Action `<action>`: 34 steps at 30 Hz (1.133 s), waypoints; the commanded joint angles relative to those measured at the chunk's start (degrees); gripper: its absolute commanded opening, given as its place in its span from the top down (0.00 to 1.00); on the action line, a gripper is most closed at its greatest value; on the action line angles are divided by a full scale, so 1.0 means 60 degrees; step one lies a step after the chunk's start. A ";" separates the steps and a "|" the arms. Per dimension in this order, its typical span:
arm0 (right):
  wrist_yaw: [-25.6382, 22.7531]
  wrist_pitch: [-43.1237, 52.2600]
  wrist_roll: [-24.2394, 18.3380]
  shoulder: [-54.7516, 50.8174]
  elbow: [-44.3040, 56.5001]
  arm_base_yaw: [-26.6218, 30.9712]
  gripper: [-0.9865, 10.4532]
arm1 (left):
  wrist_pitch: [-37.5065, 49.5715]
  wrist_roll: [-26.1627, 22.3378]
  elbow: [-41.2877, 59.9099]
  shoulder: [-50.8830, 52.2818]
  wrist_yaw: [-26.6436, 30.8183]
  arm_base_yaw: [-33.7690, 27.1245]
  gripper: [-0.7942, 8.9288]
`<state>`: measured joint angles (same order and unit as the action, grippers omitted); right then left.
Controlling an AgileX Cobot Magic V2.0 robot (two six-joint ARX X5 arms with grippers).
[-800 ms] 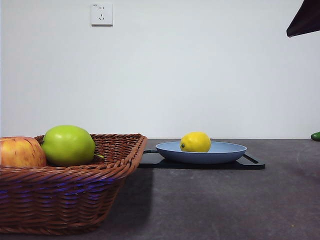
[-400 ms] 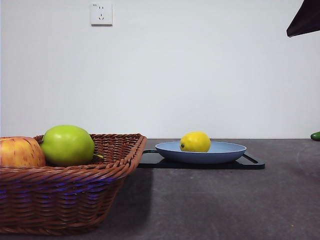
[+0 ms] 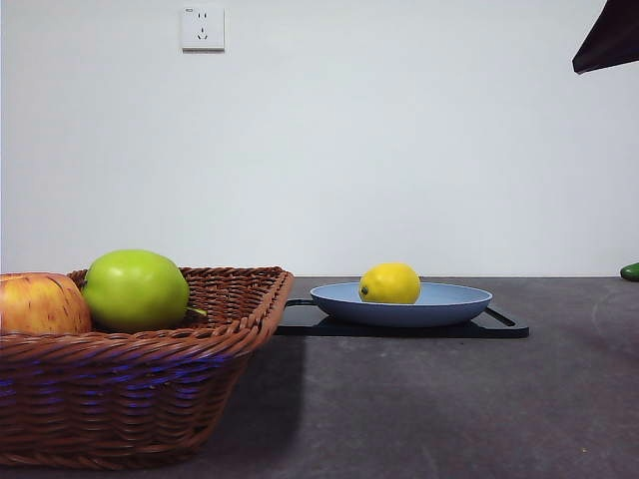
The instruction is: Take the lemon from the basket,put the lemon in the plate,hand out the plate
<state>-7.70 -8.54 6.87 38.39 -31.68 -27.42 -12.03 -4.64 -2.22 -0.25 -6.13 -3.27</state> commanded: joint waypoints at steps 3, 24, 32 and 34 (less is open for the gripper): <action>-0.0033 0.0080 0.0091 0.0025 -0.0091 -0.0066 0.91 | 0.0124 0.0131 0.0204 0.0029 0.0240 -0.0040 0.91; -0.0029 0.0080 0.0091 0.0025 -0.0091 -0.0066 0.91 | 0.0178 0.0342 0.0251 0.0029 0.0240 -0.0033 0.91; -0.0044 0.0058 -0.0572 -0.0044 -0.0091 -0.0066 0.91 | 0.0178 0.0342 0.0251 0.0029 0.0240 -0.0033 0.91; -0.0058 -0.0226 -0.1246 -0.0415 -0.0076 0.0022 0.91 | 0.0178 0.0342 0.0251 0.0029 0.0237 -0.0033 0.91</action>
<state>-7.73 -9.87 3.49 37.08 -31.68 -27.24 -11.25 -2.96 -1.39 -0.25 -4.84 -3.27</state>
